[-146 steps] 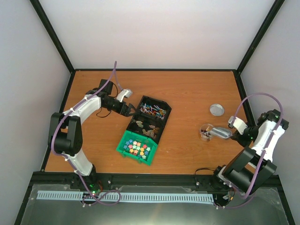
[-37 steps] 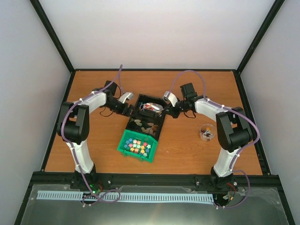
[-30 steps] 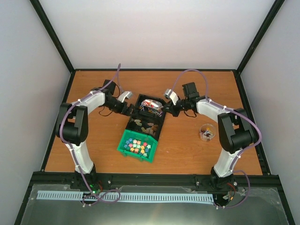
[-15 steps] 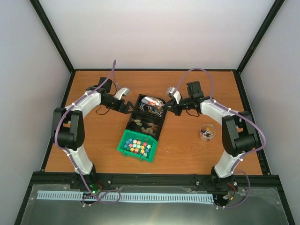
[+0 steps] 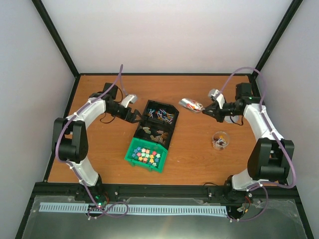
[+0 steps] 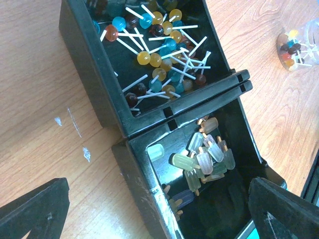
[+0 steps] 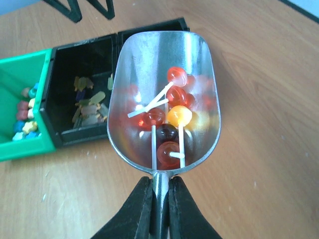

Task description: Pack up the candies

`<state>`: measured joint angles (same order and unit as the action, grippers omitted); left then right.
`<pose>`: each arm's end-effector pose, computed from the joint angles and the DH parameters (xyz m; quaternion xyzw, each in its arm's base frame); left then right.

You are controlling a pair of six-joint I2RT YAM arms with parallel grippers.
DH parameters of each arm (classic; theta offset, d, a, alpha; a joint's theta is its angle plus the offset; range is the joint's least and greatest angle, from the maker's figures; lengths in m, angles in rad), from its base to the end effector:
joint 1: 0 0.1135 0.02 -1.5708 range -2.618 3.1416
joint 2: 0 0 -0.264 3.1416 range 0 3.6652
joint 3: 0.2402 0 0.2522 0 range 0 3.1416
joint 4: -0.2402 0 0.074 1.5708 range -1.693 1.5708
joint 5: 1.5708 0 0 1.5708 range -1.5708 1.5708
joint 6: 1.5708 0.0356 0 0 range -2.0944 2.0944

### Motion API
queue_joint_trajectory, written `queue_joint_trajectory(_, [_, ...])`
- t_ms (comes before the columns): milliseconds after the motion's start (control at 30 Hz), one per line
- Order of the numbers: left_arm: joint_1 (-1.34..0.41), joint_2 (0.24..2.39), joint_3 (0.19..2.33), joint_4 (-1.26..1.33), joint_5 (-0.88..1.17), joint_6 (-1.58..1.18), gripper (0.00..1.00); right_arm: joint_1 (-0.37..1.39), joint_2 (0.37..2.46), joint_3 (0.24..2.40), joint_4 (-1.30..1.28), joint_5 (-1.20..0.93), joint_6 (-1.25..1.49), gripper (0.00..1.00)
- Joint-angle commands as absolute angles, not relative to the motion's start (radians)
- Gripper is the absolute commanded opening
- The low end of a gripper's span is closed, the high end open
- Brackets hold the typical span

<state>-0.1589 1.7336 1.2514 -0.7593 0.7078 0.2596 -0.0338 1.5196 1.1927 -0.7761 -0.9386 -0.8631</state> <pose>0.3324 -0.0767 0.2180 0.2478 0.8934 -0.3337 0.1708 0.3014 0.0185 0.2705 -0.4455 0.7519 0.3068 0.3770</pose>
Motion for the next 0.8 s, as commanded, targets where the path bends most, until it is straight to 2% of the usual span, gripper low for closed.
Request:
queue_joint_trajectory(0, [-0.154, 1.698, 1.255, -0.776, 0.727, 0.303, 1.0, -0.132, 1.467, 1.215, -1.041, -1.003, -1.063, 0.03])
queue_joint_trajectory(433, [-0.155, 1.619, 1.183, -0.808, 0.69, 0.367, 1.0, -0.486, 1.394, 1.149, -1.384, -0.921, -1.494, 0.03])
queue_joint_trajectory(767, [-0.155, 1.615, 1.173, -0.794, 0.696, 0.363, 1.0, -0.812, 1.366, 1.065, -1.505, -0.811, -1.798, 0.03])
